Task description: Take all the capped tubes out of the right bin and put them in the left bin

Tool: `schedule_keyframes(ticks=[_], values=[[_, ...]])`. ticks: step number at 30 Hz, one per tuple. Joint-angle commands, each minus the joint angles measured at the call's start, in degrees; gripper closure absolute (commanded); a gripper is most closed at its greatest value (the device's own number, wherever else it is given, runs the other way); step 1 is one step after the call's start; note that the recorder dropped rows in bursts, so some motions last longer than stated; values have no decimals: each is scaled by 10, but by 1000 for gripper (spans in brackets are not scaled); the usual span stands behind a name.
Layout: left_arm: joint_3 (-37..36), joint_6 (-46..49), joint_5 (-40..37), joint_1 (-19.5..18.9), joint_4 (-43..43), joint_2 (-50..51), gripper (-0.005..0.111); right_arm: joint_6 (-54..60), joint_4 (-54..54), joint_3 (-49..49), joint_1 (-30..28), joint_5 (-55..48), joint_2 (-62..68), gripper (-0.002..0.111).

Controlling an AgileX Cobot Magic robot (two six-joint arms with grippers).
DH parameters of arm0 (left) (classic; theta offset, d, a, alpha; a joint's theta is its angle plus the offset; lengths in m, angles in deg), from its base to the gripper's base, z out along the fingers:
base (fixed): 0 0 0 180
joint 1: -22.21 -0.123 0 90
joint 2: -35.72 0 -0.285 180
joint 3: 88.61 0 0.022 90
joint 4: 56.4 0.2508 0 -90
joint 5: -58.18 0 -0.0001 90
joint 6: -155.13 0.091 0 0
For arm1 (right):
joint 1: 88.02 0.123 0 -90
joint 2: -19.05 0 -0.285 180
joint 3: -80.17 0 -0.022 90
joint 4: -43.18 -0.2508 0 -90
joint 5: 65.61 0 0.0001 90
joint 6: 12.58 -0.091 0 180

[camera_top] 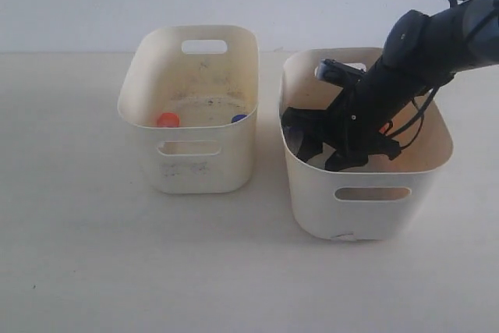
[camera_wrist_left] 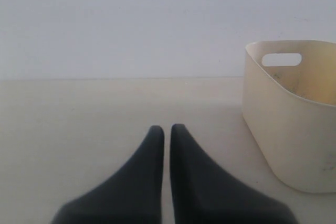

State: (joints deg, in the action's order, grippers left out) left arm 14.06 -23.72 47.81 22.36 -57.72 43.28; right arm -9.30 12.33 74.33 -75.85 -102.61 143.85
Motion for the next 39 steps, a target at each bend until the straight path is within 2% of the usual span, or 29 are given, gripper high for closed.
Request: schedule_keyframes(ticks=[1, 8, 12, 18, 22, 28, 35, 37, 39], values=[[1, -2, 4, 4, -2, 2, 103, -19, 61, -2, 5, -5, 8, 65], [1, -2, 4, 4, -2, 2, 103, -116, 198, -1, 3, -6, -22, 65], [1, -2, 4, 4, -2, 2, 103, -148, 240, 0, 3, -7, -44, 65], [1, -2, 4, 4, -2, 2, 103, -150, 229, 0, 3, 12, -87, 65], [1, -2, 4, 4, -2, 2, 103, -138, 137, 0, 4, 46, -83, 65], [1, -2, 4, 4, -2, 2, 103, -103, 83, 0, 4, 51, -56, 65], [1, -2, 4, 4, -2, 2, 103, -87, 77, 0, 4, 54, -50, 64], [1, -2, 4, 4, -2, 2, 103, -84, 76, 0, 4, 54, -50, 58], [1, -2, 4, 4, -2, 2, 103, -83, 76, 0, 4, 52, -50, 44]])
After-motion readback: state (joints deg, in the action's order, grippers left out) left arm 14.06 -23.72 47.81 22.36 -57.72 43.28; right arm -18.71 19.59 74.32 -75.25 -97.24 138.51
